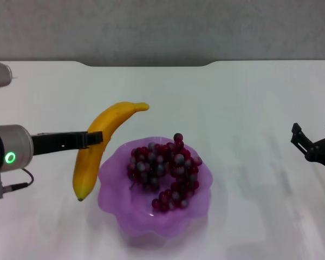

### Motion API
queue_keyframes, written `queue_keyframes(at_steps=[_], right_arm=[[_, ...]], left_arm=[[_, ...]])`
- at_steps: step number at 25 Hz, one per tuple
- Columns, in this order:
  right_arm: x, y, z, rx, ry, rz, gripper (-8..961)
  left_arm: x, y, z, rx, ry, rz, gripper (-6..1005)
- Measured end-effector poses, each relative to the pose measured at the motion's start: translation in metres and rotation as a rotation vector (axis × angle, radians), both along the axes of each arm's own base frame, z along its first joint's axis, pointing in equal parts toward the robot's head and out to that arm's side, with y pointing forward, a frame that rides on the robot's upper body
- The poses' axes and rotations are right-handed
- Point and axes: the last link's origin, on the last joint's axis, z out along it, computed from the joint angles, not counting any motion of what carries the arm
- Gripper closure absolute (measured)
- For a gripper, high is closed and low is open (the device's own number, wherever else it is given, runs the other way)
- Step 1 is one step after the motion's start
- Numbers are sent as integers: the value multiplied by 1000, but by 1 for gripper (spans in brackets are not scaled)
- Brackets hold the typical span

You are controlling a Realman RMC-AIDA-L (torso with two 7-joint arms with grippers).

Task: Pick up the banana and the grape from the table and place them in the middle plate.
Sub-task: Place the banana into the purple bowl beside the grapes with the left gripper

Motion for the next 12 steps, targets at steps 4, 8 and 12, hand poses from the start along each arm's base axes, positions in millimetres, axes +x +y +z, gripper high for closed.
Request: queue_keyframes(at_steps=[4,8,12], right_arm=[[0,0,0,-1,1,0,63],[0,0,-1,-2,1,0,63],[0,0,0,-1,0,-3,63]], left_arm=[[-5,-2,-10,-7,-24,16,526],[-9,-4,-21,-25,-72,38,520],[-11,-3,-28,-35,-76,36,514]])
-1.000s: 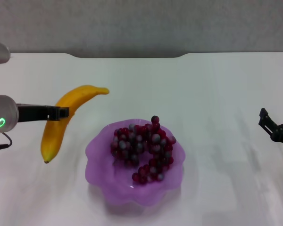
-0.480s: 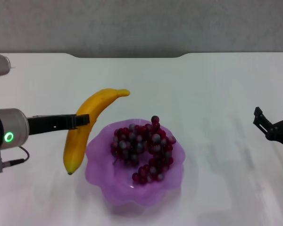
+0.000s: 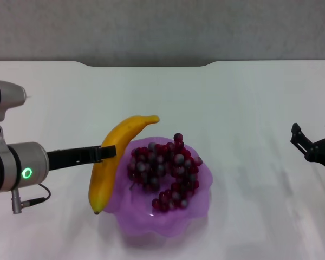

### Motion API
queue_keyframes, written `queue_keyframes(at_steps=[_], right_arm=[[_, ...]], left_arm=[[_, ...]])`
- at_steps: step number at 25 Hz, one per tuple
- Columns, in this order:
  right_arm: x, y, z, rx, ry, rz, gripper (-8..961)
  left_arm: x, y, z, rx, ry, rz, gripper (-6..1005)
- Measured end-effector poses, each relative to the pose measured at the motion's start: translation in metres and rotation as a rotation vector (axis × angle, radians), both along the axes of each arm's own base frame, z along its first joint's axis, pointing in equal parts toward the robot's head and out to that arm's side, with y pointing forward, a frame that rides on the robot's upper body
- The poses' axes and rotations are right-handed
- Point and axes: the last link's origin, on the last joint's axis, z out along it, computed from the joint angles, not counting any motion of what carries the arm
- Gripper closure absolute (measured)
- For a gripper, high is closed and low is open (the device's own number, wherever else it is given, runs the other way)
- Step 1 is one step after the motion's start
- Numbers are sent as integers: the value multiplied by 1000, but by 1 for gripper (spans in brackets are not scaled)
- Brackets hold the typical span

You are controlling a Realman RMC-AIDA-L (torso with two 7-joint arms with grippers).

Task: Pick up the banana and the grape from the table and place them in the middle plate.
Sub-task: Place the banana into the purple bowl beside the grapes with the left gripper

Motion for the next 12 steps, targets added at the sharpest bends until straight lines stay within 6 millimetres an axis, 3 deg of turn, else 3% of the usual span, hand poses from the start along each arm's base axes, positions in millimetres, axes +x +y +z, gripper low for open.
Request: queue_keyframes(at_steps=[12], right_arm=[[0,1,1,2,-1,-2,62]], left_arm=[[9,-4,-12,-32,-59,-25,496]])
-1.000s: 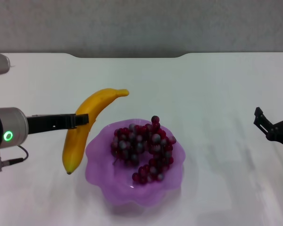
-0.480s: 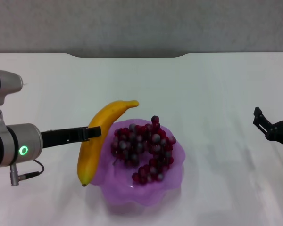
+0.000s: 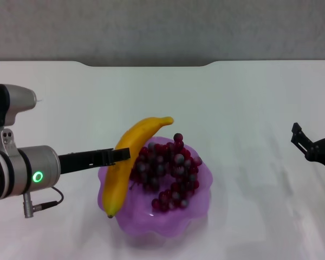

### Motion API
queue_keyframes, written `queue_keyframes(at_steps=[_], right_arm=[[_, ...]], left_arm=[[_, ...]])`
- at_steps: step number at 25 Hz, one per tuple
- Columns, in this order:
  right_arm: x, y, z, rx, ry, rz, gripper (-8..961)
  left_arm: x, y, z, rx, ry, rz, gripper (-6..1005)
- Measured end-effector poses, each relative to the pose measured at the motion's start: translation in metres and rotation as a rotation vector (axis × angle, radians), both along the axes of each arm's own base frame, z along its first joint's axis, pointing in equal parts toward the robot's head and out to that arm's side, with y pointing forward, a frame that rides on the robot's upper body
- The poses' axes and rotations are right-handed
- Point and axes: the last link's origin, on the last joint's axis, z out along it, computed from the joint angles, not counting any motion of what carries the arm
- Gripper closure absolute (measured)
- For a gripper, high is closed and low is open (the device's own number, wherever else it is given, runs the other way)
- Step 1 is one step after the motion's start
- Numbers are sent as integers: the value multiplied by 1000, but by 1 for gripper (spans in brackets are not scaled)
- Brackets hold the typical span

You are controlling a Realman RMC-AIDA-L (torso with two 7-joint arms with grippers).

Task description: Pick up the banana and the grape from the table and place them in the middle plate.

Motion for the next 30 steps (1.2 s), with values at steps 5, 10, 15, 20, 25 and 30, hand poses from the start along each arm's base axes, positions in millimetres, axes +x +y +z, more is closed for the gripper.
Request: queue_keyframes(at_steps=[5,10,15,20,25,30], right_arm=[[-1,1,-1,-3,0,1,62],[0,1,0,-1,-1,-2,62],[-1,1,0,-3,-2,0,62],[-2,2,-1,-4,0,5,62],[-2,2,-1,-3,-1,5,62],[-2,2,0,-1,0,9,61]], left_arm=[[4,0,-4,-4,-8,-16,489],[13,0,-14,14,1,-63,481],[20,1,-20,25,5,-89,474],[17,7,-17,73,59,-143,356],[-2,17,-2,166,114,-141,187],[-33,31,8,309,198,-96,105]])
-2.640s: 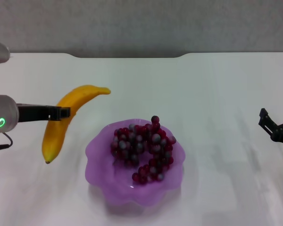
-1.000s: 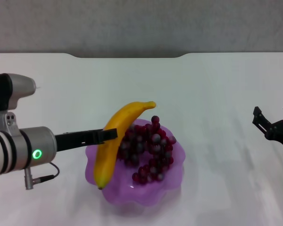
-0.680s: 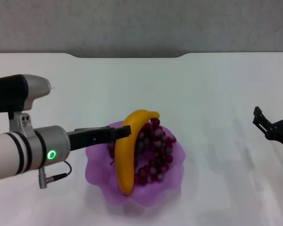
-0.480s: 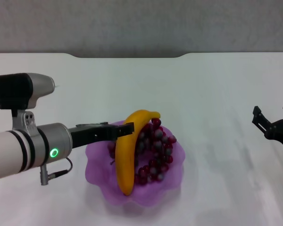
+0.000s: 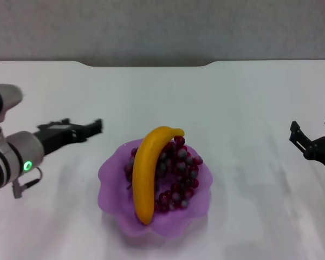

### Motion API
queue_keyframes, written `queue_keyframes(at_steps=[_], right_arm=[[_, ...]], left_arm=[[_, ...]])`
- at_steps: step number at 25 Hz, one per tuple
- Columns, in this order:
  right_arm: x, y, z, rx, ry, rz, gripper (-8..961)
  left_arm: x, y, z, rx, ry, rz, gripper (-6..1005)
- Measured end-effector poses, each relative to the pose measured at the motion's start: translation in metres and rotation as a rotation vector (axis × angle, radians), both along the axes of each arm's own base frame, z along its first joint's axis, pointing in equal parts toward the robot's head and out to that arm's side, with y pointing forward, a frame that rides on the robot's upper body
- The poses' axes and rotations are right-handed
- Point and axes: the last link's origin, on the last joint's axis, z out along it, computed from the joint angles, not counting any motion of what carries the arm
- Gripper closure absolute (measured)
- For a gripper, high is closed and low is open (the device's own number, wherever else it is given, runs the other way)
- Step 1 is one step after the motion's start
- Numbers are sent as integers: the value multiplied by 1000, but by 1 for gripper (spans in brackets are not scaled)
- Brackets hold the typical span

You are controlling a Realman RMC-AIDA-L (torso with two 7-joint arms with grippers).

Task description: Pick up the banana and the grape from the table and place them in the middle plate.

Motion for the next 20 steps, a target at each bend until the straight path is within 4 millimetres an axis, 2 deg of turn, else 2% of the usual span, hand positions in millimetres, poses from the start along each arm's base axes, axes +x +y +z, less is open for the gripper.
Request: queue_keyframes(at_steps=[1,10,13,20], right_arm=[[0,0,0,0,-1,0,61],[0,0,0,-1,0,2,61],[0,0,-1,-2,-1,1,61],[0,0,-1,-5,-2,-2,61]], left_arm=[[-10,3,1,63,23,16,105],[-45,1,5,323,95,79,107],[-56,-4,-2,397,129,81,108],[-72,-21,-3,561,120,-59,108]])
